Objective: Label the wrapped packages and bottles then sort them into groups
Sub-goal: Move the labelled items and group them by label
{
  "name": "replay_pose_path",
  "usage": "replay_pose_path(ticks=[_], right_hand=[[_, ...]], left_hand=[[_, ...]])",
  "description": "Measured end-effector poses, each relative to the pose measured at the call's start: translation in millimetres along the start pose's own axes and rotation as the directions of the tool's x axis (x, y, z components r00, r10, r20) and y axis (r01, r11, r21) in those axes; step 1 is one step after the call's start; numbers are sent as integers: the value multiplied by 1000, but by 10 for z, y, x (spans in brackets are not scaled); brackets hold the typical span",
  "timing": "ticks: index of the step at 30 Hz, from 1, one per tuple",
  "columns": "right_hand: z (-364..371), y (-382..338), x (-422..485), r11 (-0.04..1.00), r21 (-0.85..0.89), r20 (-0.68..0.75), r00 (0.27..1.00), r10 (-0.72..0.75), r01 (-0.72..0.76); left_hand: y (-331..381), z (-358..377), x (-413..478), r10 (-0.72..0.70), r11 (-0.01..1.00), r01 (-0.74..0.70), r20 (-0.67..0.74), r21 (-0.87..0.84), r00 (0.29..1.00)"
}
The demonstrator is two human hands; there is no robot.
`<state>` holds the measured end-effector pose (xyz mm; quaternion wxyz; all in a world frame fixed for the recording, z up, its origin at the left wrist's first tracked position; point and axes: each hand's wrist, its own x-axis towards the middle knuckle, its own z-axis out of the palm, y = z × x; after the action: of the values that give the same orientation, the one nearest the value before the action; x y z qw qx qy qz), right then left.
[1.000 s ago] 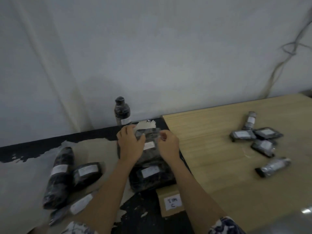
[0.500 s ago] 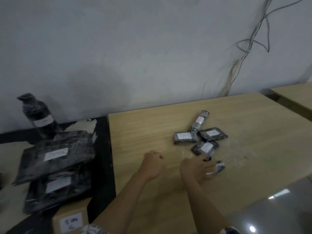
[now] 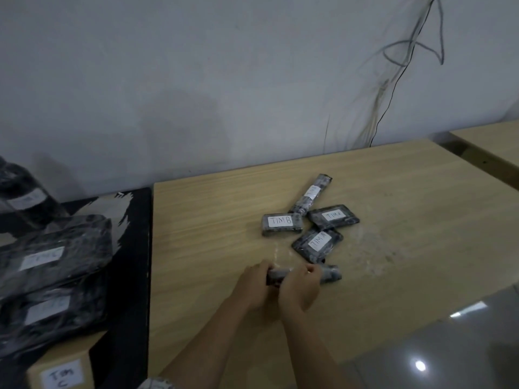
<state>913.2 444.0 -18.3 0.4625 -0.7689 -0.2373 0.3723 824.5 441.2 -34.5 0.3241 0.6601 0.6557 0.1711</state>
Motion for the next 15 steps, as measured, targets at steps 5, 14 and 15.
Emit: replay_pose_path(ticks=[5, 14, 15], right_hand=[[61, -37, 222, 983, 183, -85, 996, 6, 10], [432, -276, 470, 986, -23, 85, 983, -165, 167], [471, -304, 507, 977, -90, 110, 977, -184, 194]], left_hand=[[-145, -432, -41, -53, 957, -18, -235, -289, 971], [-605, -778, -101, -415, 826, 124, -446, -550, 793], [-635, -773, -104, -426, 823, 134, -443, -553, 788]])
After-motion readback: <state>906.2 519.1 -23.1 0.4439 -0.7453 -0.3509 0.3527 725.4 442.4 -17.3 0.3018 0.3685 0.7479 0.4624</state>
